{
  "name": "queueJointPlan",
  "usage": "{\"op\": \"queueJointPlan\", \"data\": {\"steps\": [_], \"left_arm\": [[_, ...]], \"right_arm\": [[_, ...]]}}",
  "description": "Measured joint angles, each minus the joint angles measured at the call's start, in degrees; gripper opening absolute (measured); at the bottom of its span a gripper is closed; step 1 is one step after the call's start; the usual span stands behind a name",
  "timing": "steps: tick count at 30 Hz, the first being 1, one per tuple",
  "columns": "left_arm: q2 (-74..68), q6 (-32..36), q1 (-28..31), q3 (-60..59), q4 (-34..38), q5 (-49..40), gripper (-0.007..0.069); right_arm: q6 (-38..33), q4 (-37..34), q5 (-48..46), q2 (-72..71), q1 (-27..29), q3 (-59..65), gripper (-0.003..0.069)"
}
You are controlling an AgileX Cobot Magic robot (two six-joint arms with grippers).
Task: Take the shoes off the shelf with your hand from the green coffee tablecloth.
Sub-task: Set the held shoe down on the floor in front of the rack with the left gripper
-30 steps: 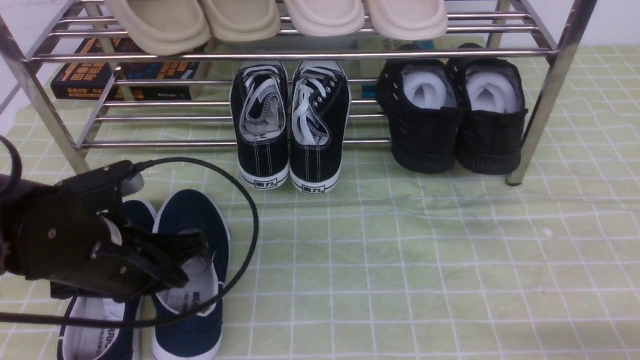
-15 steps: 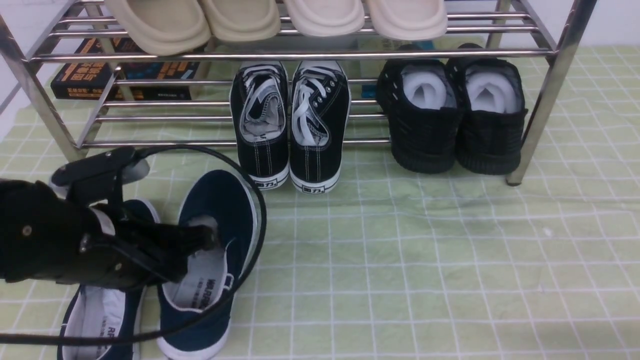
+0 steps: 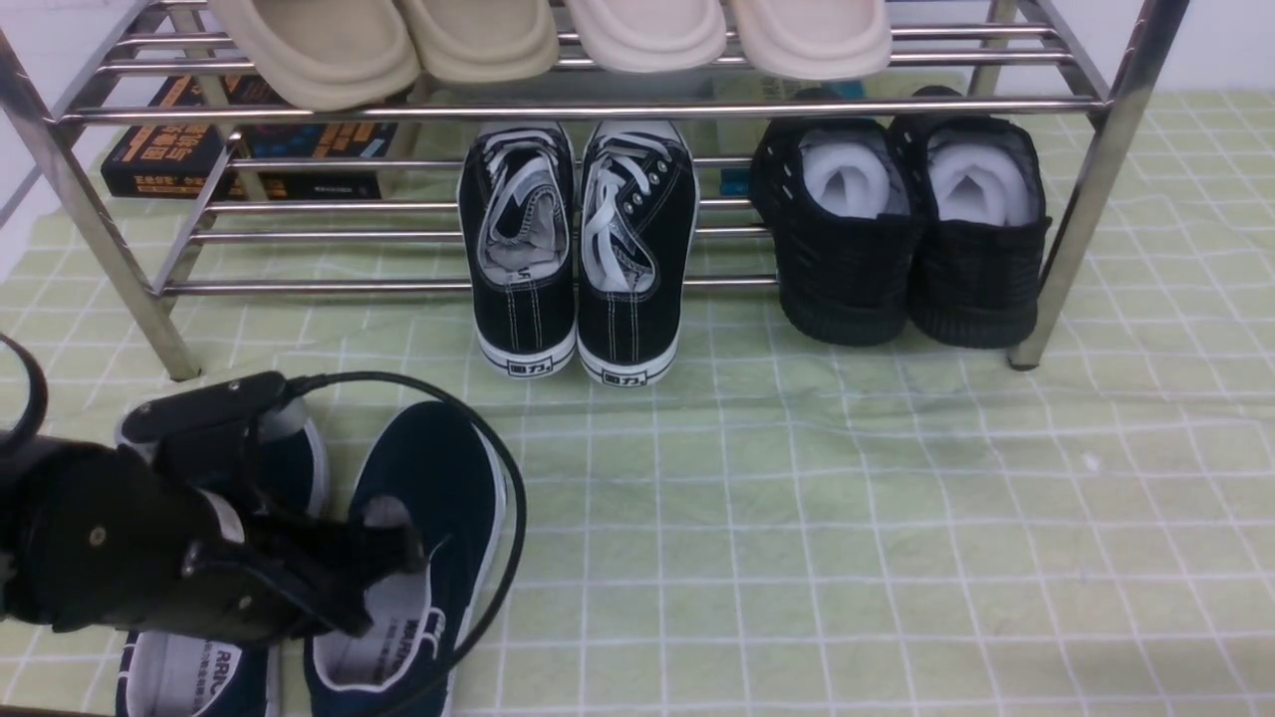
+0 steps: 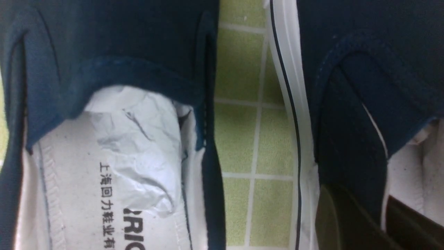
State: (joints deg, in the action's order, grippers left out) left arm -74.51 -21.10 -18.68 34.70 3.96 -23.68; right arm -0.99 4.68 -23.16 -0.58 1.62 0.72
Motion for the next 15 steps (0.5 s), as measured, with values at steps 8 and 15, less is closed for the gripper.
{"op": "queueJointPlan", "data": {"steps": [8, 15], "left_arm": [[0.0, -0.1, 0.0, 0.0, -0.6, 0.2, 0.0034], [0.0, -0.1, 0.0, 0.0, -2.0, -1.2, 0.0049]], "right_arm": [[0.0, 0.0, 0.0, 0.0, 0.0, 0.0, 0.0237], [0.0, 0.0, 0.0, 0.0, 0.0, 0.0, 0.0237]]}}
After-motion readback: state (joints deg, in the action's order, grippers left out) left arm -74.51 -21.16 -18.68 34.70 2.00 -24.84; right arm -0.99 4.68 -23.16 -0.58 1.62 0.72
